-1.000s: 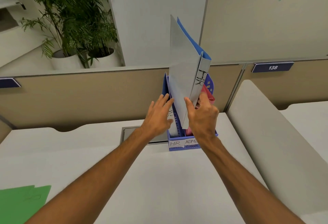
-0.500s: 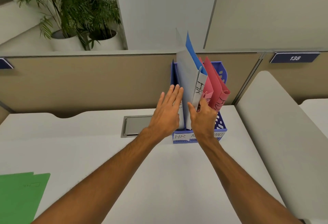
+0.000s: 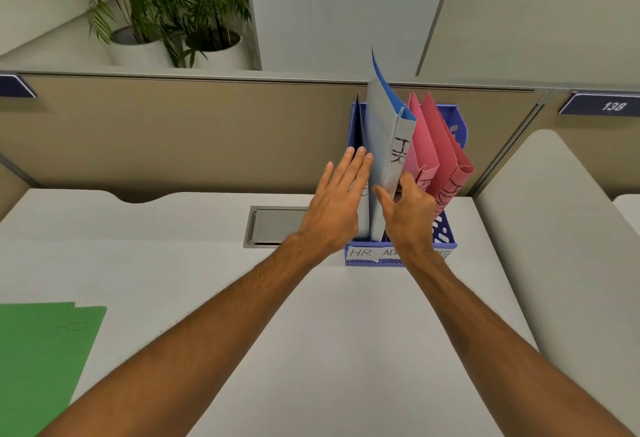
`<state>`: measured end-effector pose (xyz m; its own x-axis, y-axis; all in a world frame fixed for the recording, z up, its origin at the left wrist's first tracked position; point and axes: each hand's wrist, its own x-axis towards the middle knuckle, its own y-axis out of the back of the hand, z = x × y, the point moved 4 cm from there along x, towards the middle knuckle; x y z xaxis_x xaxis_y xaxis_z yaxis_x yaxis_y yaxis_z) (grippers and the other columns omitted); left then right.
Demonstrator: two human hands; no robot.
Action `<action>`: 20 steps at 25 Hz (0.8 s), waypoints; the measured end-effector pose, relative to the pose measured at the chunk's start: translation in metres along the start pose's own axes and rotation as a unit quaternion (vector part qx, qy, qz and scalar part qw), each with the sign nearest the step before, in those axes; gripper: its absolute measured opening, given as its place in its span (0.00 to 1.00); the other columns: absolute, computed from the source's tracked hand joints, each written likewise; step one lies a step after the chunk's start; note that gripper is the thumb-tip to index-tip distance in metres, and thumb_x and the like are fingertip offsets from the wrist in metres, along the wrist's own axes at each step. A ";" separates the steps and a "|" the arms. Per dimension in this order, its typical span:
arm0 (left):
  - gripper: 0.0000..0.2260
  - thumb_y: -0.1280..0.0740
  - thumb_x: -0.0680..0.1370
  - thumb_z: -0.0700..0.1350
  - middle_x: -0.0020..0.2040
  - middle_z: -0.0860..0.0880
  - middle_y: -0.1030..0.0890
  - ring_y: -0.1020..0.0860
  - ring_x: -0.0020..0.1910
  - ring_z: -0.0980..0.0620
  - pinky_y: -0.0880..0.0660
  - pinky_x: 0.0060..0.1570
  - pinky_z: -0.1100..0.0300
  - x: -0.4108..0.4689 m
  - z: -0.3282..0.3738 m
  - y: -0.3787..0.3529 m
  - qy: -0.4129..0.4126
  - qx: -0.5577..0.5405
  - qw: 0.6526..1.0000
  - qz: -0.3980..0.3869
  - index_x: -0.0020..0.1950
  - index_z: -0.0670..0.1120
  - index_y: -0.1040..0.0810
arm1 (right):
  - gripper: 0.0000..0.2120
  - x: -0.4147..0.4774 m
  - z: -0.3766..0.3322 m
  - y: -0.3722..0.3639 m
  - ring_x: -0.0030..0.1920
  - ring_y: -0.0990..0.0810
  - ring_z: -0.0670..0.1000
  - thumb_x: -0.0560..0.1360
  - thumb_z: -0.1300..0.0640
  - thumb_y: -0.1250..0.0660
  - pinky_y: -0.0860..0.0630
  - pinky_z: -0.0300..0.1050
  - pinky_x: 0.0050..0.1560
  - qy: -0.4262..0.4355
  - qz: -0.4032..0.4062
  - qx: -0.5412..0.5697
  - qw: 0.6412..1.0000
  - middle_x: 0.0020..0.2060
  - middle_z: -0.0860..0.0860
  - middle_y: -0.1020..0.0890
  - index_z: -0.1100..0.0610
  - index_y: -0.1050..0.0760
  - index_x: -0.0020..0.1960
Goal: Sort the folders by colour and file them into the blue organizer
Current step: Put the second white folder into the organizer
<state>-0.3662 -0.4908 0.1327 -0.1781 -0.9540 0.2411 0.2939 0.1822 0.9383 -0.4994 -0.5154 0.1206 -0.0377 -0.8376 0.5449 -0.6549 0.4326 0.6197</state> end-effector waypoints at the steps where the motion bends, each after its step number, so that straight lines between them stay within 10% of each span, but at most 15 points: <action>1: 0.42 0.34 0.76 0.34 0.81 0.48 0.58 0.61 0.79 0.49 0.63 0.74 0.50 0.000 0.000 0.000 0.000 0.000 1.000 0.000 0.80 0.46 0.59 | 0.15 0.001 0.000 0.001 0.38 0.19 0.52 0.73 0.50 0.27 0.22 0.38 0.40 -0.002 -0.004 0.003 1.000 0.45 0.57 0.17 0.59 0.28 0.48; 20: 0.44 0.36 0.73 0.30 0.80 0.48 0.60 0.62 0.79 0.49 0.59 0.77 0.49 -0.003 -0.002 0.001 -0.004 -0.010 1.000 -0.002 0.79 0.46 0.61 | 0.17 0.002 0.016 0.002 0.44 0.18 0.53 0.74 0.44 0.29 0.20 0.46 0.48 -0.058 -0.020 -0.031 0.998 0.46 0.54 0.16 0.57 0.24 0.50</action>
<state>-0.3638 -0.4883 0.1324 -0.1864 -0.9528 0.2397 0.3115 0.1741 0.9342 -0.5130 -0.5209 0.1141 -0.1014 -0.8865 0.4515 -0.6106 0.4137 0.6753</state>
